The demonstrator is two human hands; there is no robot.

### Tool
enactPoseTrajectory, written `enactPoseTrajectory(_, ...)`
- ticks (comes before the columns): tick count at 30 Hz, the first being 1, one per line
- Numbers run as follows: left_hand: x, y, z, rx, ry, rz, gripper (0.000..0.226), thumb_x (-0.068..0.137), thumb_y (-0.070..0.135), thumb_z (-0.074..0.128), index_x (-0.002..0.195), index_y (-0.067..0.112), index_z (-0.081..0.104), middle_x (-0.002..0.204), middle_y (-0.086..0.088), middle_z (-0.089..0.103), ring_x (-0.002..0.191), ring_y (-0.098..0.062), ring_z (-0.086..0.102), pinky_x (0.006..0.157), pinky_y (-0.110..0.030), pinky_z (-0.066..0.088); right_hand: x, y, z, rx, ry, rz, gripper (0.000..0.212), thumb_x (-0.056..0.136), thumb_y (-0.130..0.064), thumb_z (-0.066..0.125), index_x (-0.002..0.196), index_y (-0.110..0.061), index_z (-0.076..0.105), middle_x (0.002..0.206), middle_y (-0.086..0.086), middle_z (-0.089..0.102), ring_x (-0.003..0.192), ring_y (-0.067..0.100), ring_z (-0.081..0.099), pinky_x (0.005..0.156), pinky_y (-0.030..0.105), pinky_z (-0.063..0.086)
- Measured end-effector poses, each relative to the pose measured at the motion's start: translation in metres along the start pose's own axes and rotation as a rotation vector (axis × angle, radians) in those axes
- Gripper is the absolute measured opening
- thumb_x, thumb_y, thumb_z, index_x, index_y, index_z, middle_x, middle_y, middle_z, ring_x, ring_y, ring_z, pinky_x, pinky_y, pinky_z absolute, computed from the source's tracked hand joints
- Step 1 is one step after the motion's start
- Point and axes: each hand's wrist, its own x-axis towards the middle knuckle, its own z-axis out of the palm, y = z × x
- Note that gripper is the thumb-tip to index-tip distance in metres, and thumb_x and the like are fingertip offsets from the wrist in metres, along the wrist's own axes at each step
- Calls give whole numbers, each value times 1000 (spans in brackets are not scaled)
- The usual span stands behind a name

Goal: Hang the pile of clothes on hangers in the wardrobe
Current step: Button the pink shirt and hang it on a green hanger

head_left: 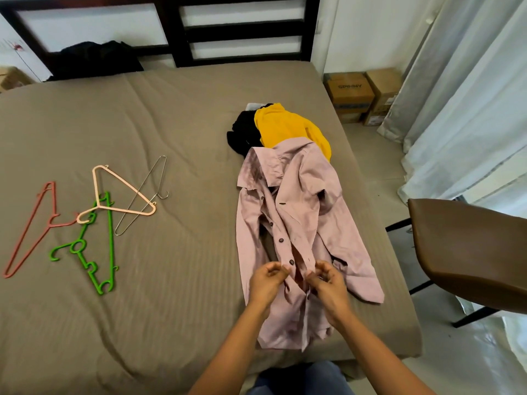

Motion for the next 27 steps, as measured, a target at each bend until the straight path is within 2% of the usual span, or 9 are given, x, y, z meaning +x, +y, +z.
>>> enactPoseTrajectory(3, -2, -2, -5, -16, 16, -14, 10, 87, 11, 65, 87, 2, 69, 83, -8, 70, 80, -16, 64, 75, -22, 50, -1, -3, 1, -170, 161, -79, 27, 88, -5, 59, 108, -13, 42, 88, -1, 52, 72, 11, 54, 64, 21, 44)
enactPoseTrajectory(6, -3, -2, -5, -119, 13, -74, 10, 90, 8, 60, 80, 6, 63, 77, -7, 67, 78, -19, 62, 79, -33, 50, 2, 2, -2, -424, 215, -189, 33, 80, -9, 69, 101, -12, 44, 87, -8, 47, 77, 7, 49, 66, 22, 37)
enactPoseTrajectory(9, -3, 2, -1, -343, 8, -190, 16, 92, 1, 53, 77, 5, 52, 68, -10, 58, 63, -16, 60, 65, -28, 52, 7, 5, -3, -422, 257, -114, 11, 82, -7, 65, 83, -7, 54, 74, -3, 57, 69, 17, 53, 59, 17, 36)
enactPoseTrajectory(13, -4, 6, 2, -485, 20, -278, 9, 92, 2, 54, 85, 5, 59, 71, -9, 66, 60, -14, 65, 54, -24, 55, 15, 12, -12, -405, 288, 70, 24, 84, -7, 65, 62, -6, 55, 58, 5, 55, 56, 18, 50, 48, 13, 34)
enactPoseTrajectory(15, -4, 5, 3, -485, 13, -274, 6, 91, 6, 57, 94, 4, 62, 79, -10, 69, 67, -17, 67, 58, -26, 56, 18, 15, -14, -303, 283, 236, 33, 81, -5, 66, 52, -8, 50, 52, 7, 49, 49, 19, 43, 53, 23, 37)
enactPoseTrajectory(17, -4, 3, 4, -456, -1, -260, 8, 90, 8, 59, 96, 5, 64, 83, -10, 68, 72, -20, 66, 60, -28, 57, 18, 12, -13, -129, 273, 370, 24, 79, -3, 65, 59, -9, 53, 56, 8, 48, 51, 19, 40, 55, 29, 35)
enactPoseTrajectory(19, -6, 3, 5, -337, -15, -213, 3, 88, 10, 63, 89, 8, 65, 81, -12, 66, 66, -20, 60, 52, -26, 50, 18, 8, -12, 105, 214, 409, 18, 82, 0, 57, 67, -9, 55, 54, 7, 50, 52, 18, 42, 54, 28, 34)
enactPoseTrajectory(22, -10, 4, 5, -146, -46, -95, 4, 85, 5, 66, 81, 6, 65, 70, -8, 64, 54, -13, 56, 43, -20, 41, 15, -4, -8, 555, 30, 354, 22, 93, 1, 44, 78, -5, 58, 63, 8, 61, 57, 18, 56, 59, 30, 49)
enactPoseTrajectory(27, -12, 9, 8, -36, -96, 12, 20, 85, 18, 68, 72, 6, 61, 64, -10, 51, 61, -19, 47, 53, -26, 39, 5, -18, 0, 489, -111, 223, 19, 94, 5, 44, 83, 0, 59, 69, 9, 67, 68, 18, 66, 61, 24, 57)
